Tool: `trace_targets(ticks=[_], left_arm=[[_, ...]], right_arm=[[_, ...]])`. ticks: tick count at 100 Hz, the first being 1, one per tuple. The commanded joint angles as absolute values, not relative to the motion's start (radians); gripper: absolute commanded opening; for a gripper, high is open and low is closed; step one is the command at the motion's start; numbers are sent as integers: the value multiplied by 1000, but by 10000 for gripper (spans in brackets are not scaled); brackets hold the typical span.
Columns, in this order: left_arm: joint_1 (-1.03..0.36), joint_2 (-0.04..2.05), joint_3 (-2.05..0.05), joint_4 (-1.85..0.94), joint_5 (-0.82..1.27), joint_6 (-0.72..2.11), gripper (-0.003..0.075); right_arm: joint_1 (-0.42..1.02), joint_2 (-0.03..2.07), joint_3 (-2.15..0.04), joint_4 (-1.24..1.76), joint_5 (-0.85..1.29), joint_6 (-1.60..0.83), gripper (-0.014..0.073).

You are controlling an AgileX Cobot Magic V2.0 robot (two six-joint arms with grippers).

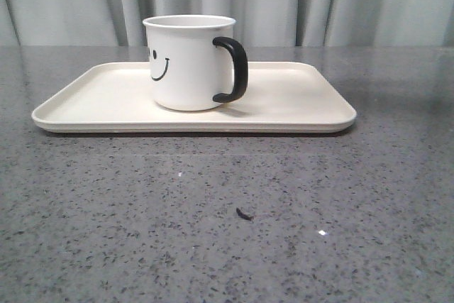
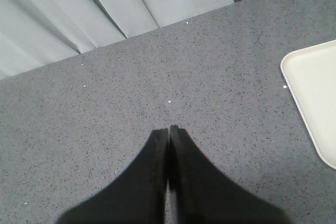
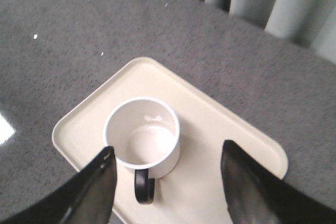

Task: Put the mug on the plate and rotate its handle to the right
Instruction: 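Move the right gripper above the mug on the tray, then grasp the mug rim with the right gripper and lift it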

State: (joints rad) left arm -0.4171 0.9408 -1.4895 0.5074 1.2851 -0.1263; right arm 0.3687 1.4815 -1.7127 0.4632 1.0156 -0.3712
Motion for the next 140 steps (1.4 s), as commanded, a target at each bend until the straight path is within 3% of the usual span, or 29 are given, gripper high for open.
trace_targets(ticks=[1,119,129,140], left_arm=[[-421,936,-1510,533,1262,-140,-19],[-421,936,-1510,525,1262,-140,-19],[-421,936,-1510,525,1262,-140,-19],[-421,936,-1510,525,1262,-140,-19]], right_arm=[[385,1519,-1764,508,1017,-383,444],[445,1851,-1764,520,973,-383,440],[445,1862,-1764,520,974,-383,359],[445,1870,-1764,520,971,-383,177]])
